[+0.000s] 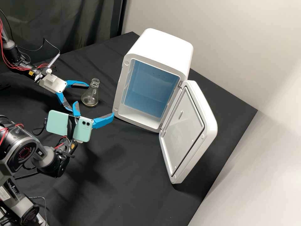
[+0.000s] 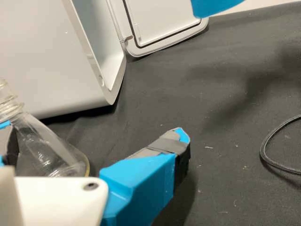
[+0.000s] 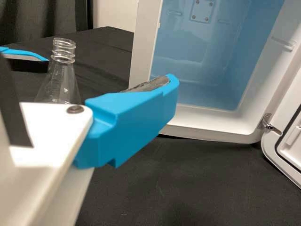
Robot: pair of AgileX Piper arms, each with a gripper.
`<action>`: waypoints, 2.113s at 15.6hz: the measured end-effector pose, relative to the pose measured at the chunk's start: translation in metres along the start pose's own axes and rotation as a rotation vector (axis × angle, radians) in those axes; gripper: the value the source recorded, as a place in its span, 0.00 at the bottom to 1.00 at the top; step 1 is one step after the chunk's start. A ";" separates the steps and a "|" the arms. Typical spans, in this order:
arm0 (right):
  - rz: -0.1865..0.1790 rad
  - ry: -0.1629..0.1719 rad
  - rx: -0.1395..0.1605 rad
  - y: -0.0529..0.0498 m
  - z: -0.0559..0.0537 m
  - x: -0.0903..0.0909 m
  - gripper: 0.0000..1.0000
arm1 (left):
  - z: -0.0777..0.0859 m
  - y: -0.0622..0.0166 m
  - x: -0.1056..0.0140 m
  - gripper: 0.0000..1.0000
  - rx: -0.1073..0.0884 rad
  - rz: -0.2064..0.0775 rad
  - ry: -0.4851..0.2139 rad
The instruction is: Place the flask in the incubator
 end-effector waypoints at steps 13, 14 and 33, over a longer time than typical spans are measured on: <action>-0.007 -0.005 -0.001 -0.002 0.000 0.001 1.00 | -0.009 -0.0153 -0.007 1.00 -0.050 -0.105 0.028; -0.007 -0.005 -0.001 -0.002 0.000 0.001 1.00 | -0.009 -0.0153 -0.007 1.00 -0.050 -0.105 0.028; -0.009 -0.003 -0.006 -0.003 -0.001 0.001 1.00 | -0.021 -0.0172 -0.003 1.00 -0.069 -0.130 0.066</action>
